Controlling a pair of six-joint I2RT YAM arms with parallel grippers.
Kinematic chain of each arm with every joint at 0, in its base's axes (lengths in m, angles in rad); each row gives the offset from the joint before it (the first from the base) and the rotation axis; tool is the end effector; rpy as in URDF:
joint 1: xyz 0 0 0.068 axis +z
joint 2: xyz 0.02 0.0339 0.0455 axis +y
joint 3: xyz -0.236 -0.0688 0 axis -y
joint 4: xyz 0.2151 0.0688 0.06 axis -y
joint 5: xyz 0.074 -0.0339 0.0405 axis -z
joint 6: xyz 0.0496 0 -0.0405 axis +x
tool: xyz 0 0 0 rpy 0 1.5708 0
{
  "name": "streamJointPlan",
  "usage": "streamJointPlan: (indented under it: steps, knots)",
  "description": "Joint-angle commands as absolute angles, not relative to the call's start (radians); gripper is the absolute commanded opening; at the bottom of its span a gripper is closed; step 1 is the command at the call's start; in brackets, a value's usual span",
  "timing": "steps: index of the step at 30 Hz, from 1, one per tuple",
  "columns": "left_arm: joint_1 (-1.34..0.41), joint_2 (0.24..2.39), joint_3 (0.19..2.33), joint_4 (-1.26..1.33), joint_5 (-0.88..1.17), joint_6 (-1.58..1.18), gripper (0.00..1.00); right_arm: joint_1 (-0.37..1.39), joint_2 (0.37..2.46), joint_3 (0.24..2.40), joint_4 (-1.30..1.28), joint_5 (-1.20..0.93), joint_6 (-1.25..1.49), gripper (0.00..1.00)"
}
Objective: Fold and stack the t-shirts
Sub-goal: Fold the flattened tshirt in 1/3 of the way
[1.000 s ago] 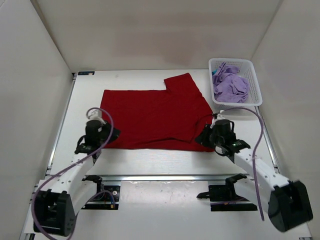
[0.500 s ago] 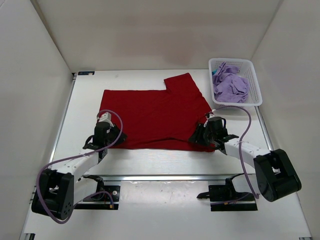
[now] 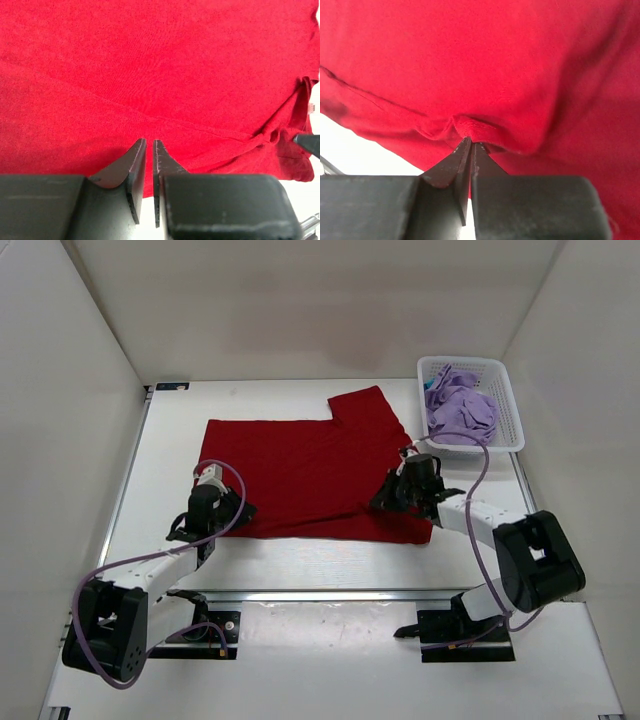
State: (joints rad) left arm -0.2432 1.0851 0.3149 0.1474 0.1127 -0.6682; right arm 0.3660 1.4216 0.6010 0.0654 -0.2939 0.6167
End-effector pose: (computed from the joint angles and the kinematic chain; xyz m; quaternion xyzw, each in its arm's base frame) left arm 0.1987 -0.0551 0.1436 -0.1622 0.8738 -0.2456 0.3872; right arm 0.2413 0.1079 0.1472 0.0559 0.9082 0.3036 0.2825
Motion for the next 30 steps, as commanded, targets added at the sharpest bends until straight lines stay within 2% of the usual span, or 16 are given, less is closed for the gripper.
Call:
streamJointPlan:
  steps: [1, 5, 12, 15, 17, 19, 23, 30]
  knots:
    - [-0.23, 1.061, 0.296, 0.184, 0.14, -0.68, 0.23, 0.38, 1.482, 0.722, 0.069, -0.261, 0.588, 0.0]
    - [-0.233, 1.058, 0.299, 0.181, 0.137, -0.68, 0.22, 0.394, 1.623, 0.883, 0.006, -0.235, 0.562, 0.0]
    - [-0.226, 1.032, 0.298, 0.166, 0.135, -0.683, 0.22, 0.417, 1.727, 1.006, -0.008, -0.21, 0.565, 0.13]
    - [-0.225, 1.008, 0.301, 0.155, 0.12, -0.687, 0.21, 0.434, 1.709, 0.997, 0.064, -0.209, 0.558, 0.13]
    - [-0.222, 1.002, 0.304, 0.149, 0.12, -0.689, 0.22, 0.437, 1.712, 1.018, 0.068, -0.234, 0.561, 0.06]
    - [-0.232, 1.0, 0.31, 0.15, 0.109, -0.692, 0.22, 0.44, 1.72, 1.043, 0.028, -0.23, 0.537, 0.07]
    - [-0.241, 1.006, 0.304, 0.169, 0.109, -0.698, 0.22, 0.451, 1.692, 1.016, 0.005, -0.163, 0.506, 0.18]
    - [-0.255, 1.032, 0.307, 0.187, 0.109, -0.703, 0.21, 0.471, 1.828, 1.157, -0.161, -0.124, 0.442, 0.22]
